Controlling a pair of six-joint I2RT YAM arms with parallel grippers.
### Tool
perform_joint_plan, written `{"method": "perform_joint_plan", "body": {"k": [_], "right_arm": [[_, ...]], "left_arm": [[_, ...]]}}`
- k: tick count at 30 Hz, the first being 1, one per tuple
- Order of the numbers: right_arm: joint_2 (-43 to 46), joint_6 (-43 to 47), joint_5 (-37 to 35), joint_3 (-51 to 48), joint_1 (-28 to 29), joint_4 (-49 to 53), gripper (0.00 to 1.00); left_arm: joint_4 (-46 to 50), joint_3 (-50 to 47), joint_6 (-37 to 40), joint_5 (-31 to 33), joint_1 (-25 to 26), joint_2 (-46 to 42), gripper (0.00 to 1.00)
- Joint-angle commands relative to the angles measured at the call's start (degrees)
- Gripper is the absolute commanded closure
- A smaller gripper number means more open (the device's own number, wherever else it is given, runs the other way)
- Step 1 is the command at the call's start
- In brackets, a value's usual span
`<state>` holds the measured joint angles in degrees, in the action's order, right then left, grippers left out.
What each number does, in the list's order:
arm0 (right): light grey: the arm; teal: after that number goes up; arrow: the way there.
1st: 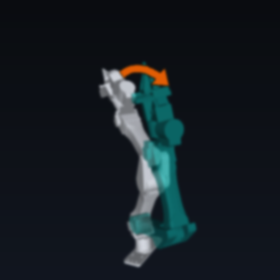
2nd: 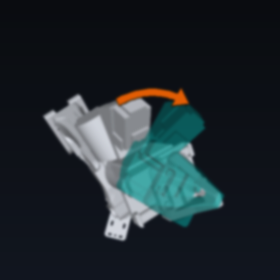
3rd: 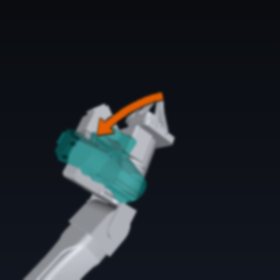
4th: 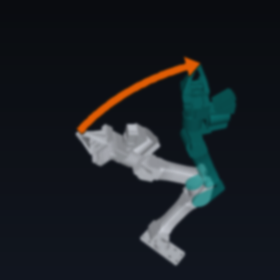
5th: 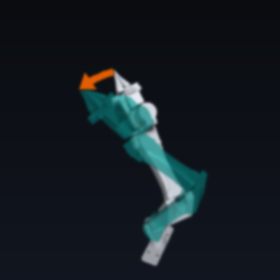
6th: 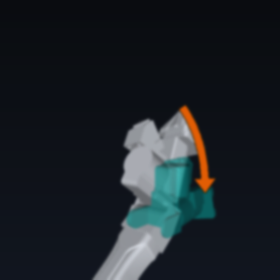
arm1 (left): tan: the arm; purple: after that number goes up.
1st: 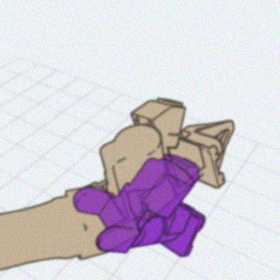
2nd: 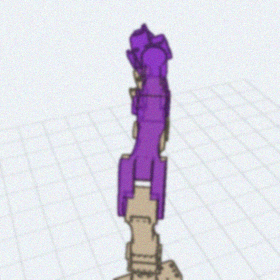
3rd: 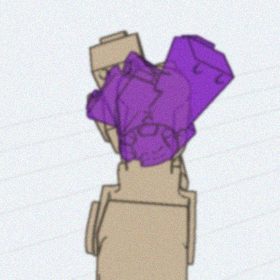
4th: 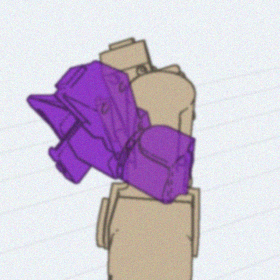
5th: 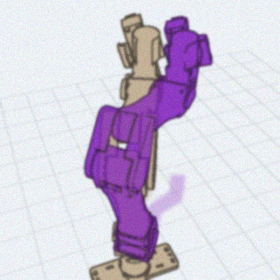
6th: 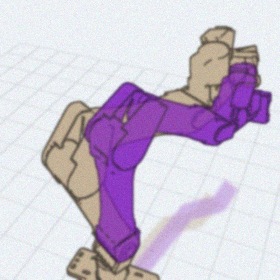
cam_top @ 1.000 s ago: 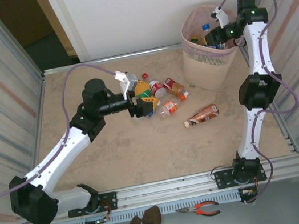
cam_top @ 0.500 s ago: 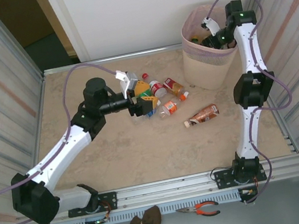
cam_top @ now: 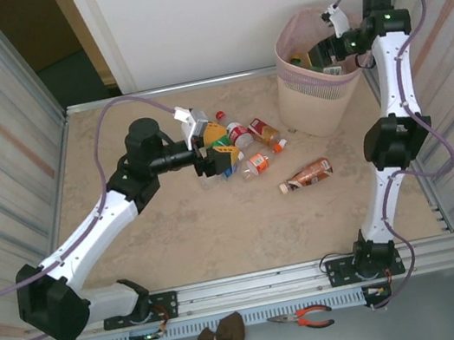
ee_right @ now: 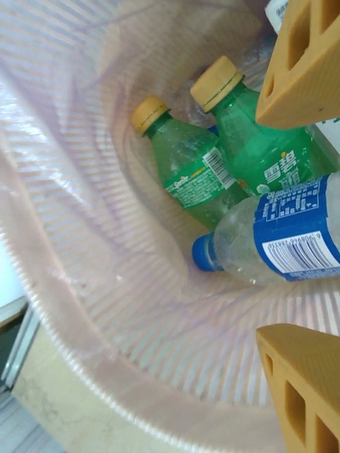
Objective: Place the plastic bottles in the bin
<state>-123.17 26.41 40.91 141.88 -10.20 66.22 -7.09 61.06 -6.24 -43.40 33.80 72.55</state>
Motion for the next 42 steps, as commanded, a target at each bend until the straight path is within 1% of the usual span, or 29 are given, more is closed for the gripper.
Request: {"method": "perform_joint_plan", "body": {"k": [1,3,5,9,13,21,30,36,40,42], "right_arm": [[4.55,-5.33,1.78,-2.77,-0.09,-3.26,0.39],[5.69,-6.37,0.66,-4.24,-0.15,-3.52,0.51],[6.33,-5.84,-0.91,-5.18,-0.13,-1.87,0.58],[5.64,-2.80,-5.36,-5.71,-0.09,2.73,0.66],[3.35,0.49,-8.30,-5.34,-0.09,6.59,0.70],[-2.71,5.73,-9.79,-5.31,0.83,11.50,0.72],[-8.27,6.98,-11.09,-3.37,1.41,12.60,0.71],[-7.12,7.02,-12.28,-3.20,2.06,12.77,0.72],[-2.78,3.51,-10.85,-2.11,2.07,8.94,0.69],[-0.21,0.85,-10.06,-1.62,1.88,5.99,0.66]], "left_arm": [[-1.27,-0.64,-0.61,0.06,-0.29,-2.26,0.21],[-1.35,-0.99,-0.62,0.19,-0.30,-2.47,0.21],[-1.34,-1.31,-0.75,0.30,-0.28,-2.72,0.21],[-1.85,-1.70,-1.06,0.44,-0.28,-2.70,0.21],[-2.40,-1.38,-1.42,0.32,-0.24,-1.80,0.21],[-2.25,0.11,-1.85,-0.10,-0.25,-0.13,0.22],[-1.70,0.65,-1.67,0.81,-0.27,0.90,0.22],[-0.09,1.26,-1.44,0.64,-0.31,1.32,0.22],[2.92,1.52,0.07,3.09,-0.26,1.22,0.22],[6.03,1.93,2.40,4.77,-0.23,1.43,0.23]]}}
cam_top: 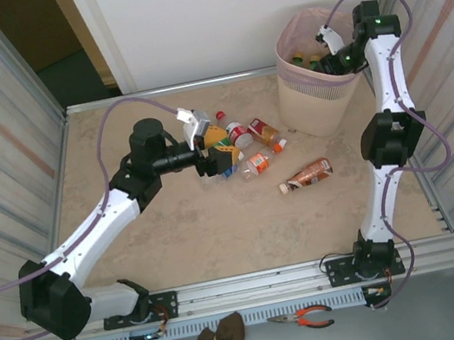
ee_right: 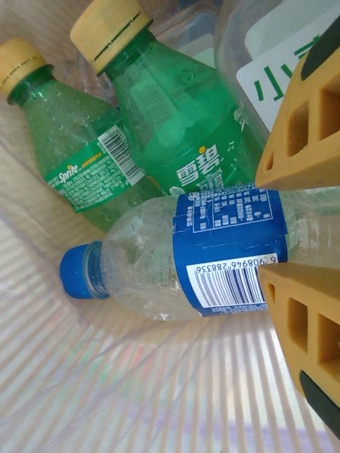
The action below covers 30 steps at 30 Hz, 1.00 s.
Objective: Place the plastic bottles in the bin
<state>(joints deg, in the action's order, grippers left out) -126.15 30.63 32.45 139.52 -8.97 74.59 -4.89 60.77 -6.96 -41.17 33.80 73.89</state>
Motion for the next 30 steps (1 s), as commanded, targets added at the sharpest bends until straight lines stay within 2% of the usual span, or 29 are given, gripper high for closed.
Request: {"method": "perform_joint_plan", "body": {"k": [1,10,13,22,30], "right_arm": [[3.96,-4.80,-1.39,0.68,0.62,-3.87,0.65],[14.20,-13.67,1.22,-1.95,0.27,-12.06,0.57],[19.39,-17.65,0.87,-8.25,0.57,-17.74,0.57],[40.35,-28.15,2.98,-39.13,1.57,-38.96,0.54],[51.30,-28.02,2.80,-51.97,3.43,-39.09,0.53]], "left_arm": [[5.36,2.31,4.15,3.58,-0.25,0.36,0.23],[17.55,3.71,12.56,11.16,-0.25,5.54,0.23],[21.86,5.25,14.65,12.79,-0.40,8.23,0.24],[35.45,10.78,20.23,21.68,-0.86,15.91,0.25],[45.41,16.86,25.08,32.03,-1.06,24.75,0.24]]}}
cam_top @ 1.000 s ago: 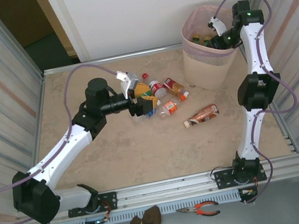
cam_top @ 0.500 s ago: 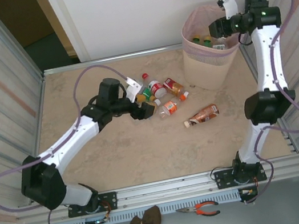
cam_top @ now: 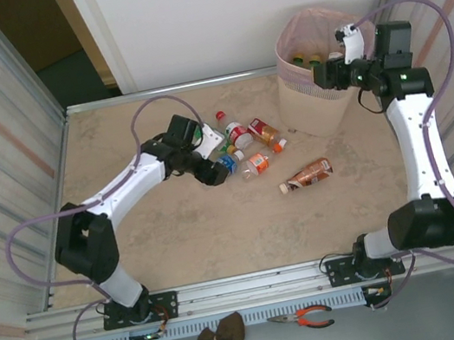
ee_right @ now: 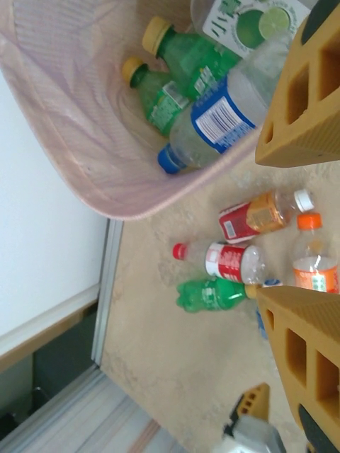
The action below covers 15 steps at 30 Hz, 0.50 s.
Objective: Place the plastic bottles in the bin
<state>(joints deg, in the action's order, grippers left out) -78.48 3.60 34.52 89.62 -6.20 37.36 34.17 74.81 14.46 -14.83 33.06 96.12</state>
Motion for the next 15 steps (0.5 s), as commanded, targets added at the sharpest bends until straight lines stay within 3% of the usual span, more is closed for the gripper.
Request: {"method": "perform_joint_plan", "body": {"k": [1,7,15], "right_arm": [[4.77,-0.80,0.72,-3.24,0.83,-1.72,0.53],[8.34,0.43,0.02,-7.22,1.87,-0.10,0.53],[8.80,1.85,-0.94,-8.96,4.57,0.87,0.52]], "left_arm": [[7.44,3.85,4.35,6.60,-0.28,3.80,0.23],[10.09,7.87,7.72,9.27,-0.26,10.25,0.16],[13.89,13.34,9.78,9.70,-0.54,17.10,0.15]]}}
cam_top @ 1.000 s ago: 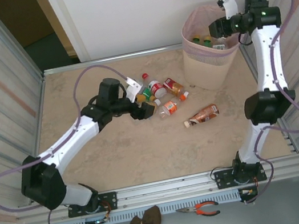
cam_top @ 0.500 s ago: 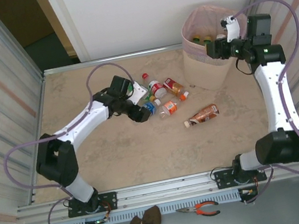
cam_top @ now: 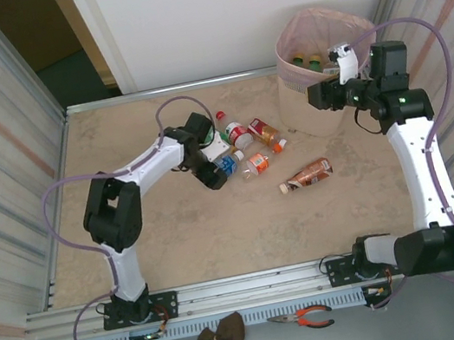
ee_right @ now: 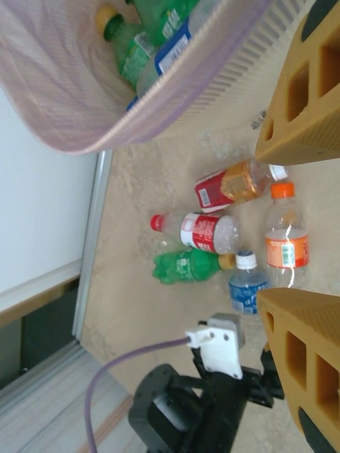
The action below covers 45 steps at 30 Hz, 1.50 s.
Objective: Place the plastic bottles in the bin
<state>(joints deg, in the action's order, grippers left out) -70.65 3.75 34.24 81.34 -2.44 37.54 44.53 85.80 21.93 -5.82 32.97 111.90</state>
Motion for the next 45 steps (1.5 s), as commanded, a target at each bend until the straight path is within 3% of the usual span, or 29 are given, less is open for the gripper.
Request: {"method": "perform_joint_plan", "body": {"k": [1,11,20,25,36,45], "right_arm": [[0.87,1.83,-0.61,-0.97,1.01,0.69,0.52],[-0.08,3.62,-0.53,-1.70,1.73,1.42,0.51],[-0.39,3.73,-0.22,-2.24,2.47,1.57,0.51],[-0.08,3.91,-0.52,-2.24,2.72,1.75,0.51],[0.84,3.84,-0.65,-2.34,2.90,1.22,0.51],[3.12,1.12,2.37,-4.44,3.33,-2.28,0.49]], "left_arm": [[3.91,2.78,2.45,0.34,-0.70,2.02,0.15],[4.05,3.78,3.44,-7.50,-3.58,5.01,0.24],[4.95,4.60,4.58,-8.49,-4.14,7.81,0.25],[5.21,4.25,4.71,-8.48,-4.24,9.67,0.33],[3.40,-0.89,3.93,-8.23,-4.23,3.20,0.41],[-0.66,-6.63,0.26,-13.29,-4.27,-6.79,0.43]]}}
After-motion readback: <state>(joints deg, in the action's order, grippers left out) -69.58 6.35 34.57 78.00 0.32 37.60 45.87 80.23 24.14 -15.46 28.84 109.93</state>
